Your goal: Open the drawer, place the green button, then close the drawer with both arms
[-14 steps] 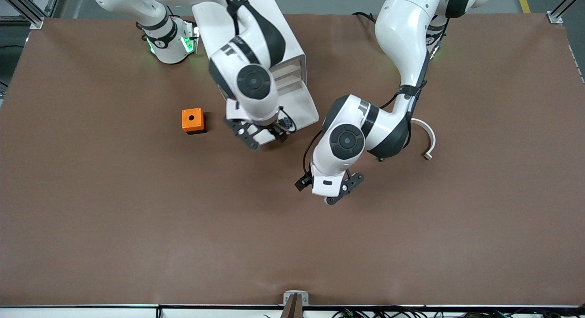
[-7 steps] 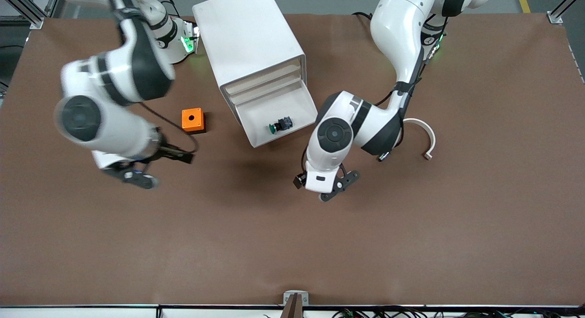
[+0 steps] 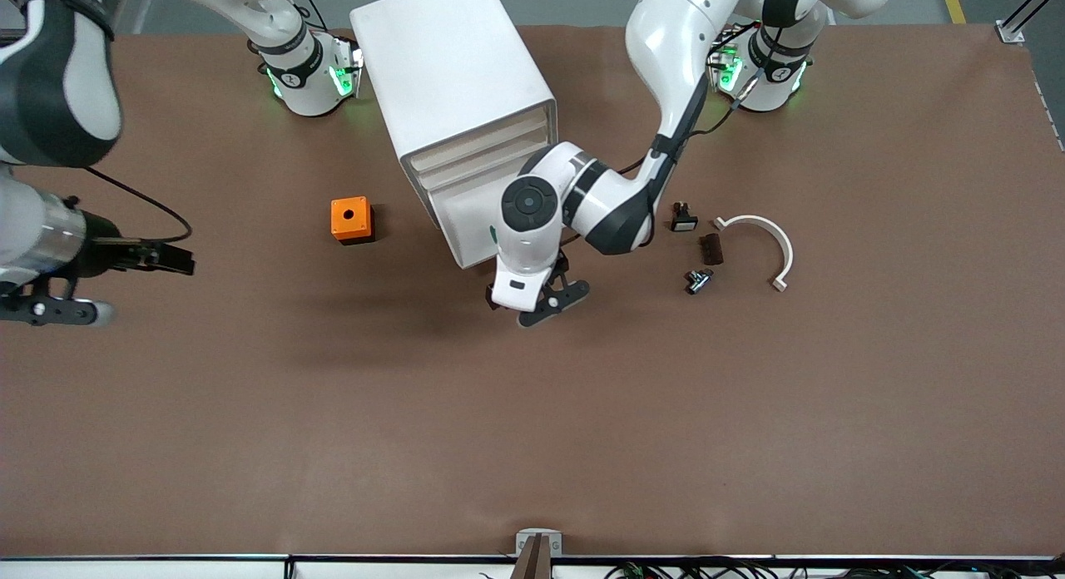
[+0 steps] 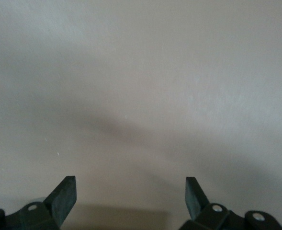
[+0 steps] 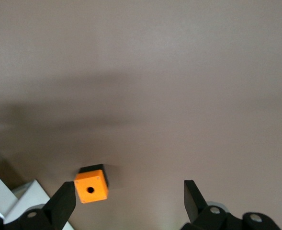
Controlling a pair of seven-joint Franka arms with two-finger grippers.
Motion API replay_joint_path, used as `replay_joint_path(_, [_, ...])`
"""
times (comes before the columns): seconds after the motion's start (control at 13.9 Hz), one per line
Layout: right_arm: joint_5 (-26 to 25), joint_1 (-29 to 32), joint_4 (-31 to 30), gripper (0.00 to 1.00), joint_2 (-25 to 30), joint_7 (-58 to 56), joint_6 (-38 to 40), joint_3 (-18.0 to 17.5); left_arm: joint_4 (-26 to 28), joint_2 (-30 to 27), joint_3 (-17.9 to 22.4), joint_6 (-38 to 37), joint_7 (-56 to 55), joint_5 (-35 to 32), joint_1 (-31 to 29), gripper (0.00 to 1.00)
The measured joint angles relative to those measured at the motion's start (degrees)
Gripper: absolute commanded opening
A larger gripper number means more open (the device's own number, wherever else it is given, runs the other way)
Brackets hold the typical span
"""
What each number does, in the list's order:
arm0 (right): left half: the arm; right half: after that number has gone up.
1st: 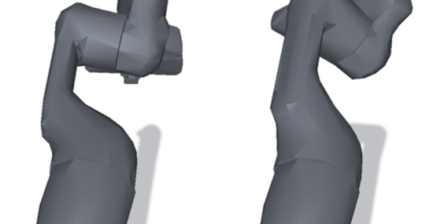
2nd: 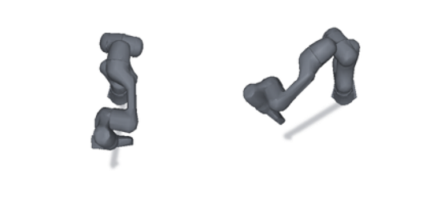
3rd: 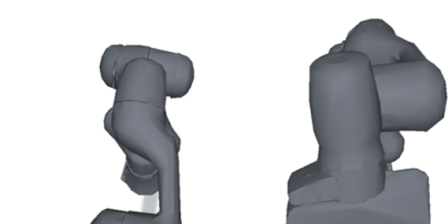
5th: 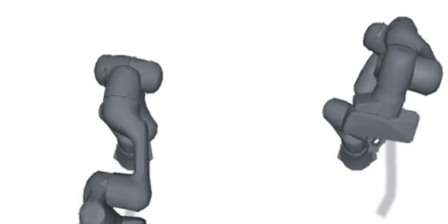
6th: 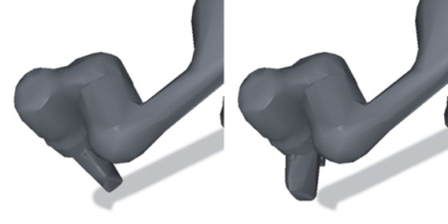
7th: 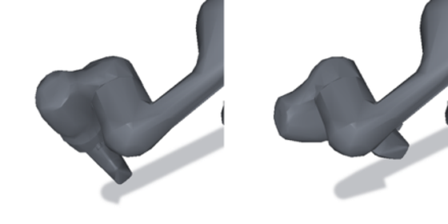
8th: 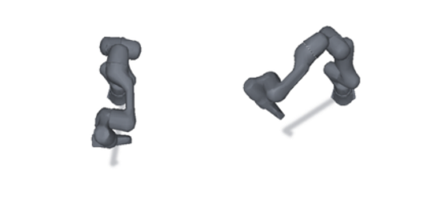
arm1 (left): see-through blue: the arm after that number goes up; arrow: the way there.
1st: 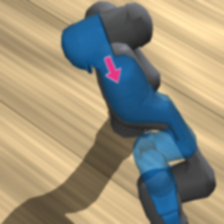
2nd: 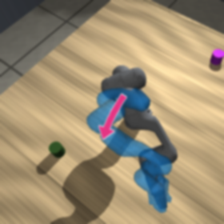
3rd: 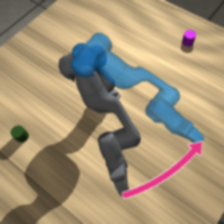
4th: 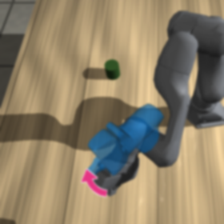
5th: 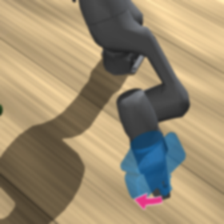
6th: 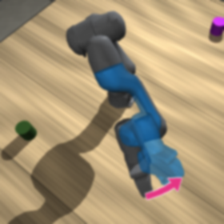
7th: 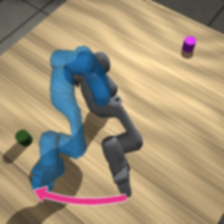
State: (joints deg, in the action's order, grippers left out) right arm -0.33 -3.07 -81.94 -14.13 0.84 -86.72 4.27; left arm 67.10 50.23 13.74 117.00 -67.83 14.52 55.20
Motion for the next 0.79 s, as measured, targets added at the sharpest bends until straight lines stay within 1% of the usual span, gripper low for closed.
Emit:
replay_joint_path(0.22, [0.0, 4.0, 0.0, 1.0, 1.3, -4.7, 0.5, 0.0, 1.5, 0.5, -0.1, 0.1, 0.0, 0.0, 2.4, 1.0])
replay_joint_path(0.36, [0.0, 4.8, 0.0, 1.0, 2.2, -5.1, 1.4, 0.0, 2.8, 0.5, -0.4, 0.1, 0.0, 0.0, 3.8, 1.0])
replay_joint_path(0.79, [-0.6, 4.9, 1.6, 1.0, 3.0, -5.0, 2.2, -0.7, 4.2, 0.5, -5.6, 0.2, -0.1, 0.1, 4.6, 1.0])
